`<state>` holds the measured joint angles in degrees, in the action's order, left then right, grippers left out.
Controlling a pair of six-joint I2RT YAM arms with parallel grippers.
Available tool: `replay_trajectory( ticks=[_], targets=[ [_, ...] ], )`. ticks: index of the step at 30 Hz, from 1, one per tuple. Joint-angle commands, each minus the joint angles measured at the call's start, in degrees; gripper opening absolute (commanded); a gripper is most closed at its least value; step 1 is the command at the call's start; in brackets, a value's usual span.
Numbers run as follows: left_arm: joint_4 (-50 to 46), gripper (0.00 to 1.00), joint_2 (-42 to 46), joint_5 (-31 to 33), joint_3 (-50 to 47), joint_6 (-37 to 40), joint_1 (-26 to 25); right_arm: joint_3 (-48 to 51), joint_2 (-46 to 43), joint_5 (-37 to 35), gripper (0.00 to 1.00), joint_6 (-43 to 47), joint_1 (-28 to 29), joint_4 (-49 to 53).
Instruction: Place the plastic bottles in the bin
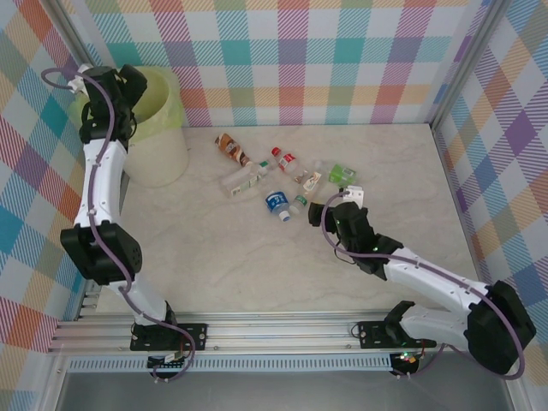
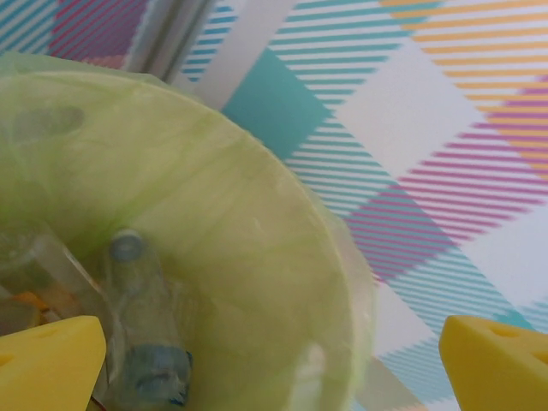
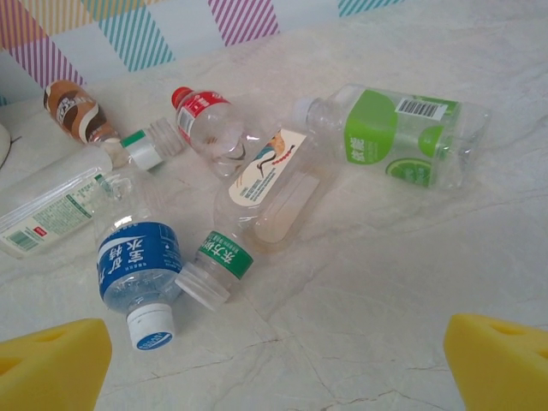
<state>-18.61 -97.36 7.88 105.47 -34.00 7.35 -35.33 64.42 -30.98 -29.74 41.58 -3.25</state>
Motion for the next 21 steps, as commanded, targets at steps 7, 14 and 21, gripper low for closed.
replay_trajectory(
  ticks=[7,14,21],
  targets=[
    [10.79,1.0,18.7,-12.43,-22.5,-2.69,-6.28,-10.24,8.9,6.38,1.0,-7.7,-0.63,9.04],
    [15.32,1.0,37.13,-9.77,-47.04,-9.59,-6.32,-20.36,20.51,8.06,0.96,-20.03,-1.06,17.47],
    [7.08,1.0,50.16,-8.69,-58.18,-9.12,-6.21,-29.73,32.53,12.11,0.87,-23.81,-2.35,21.71]
  ],
)
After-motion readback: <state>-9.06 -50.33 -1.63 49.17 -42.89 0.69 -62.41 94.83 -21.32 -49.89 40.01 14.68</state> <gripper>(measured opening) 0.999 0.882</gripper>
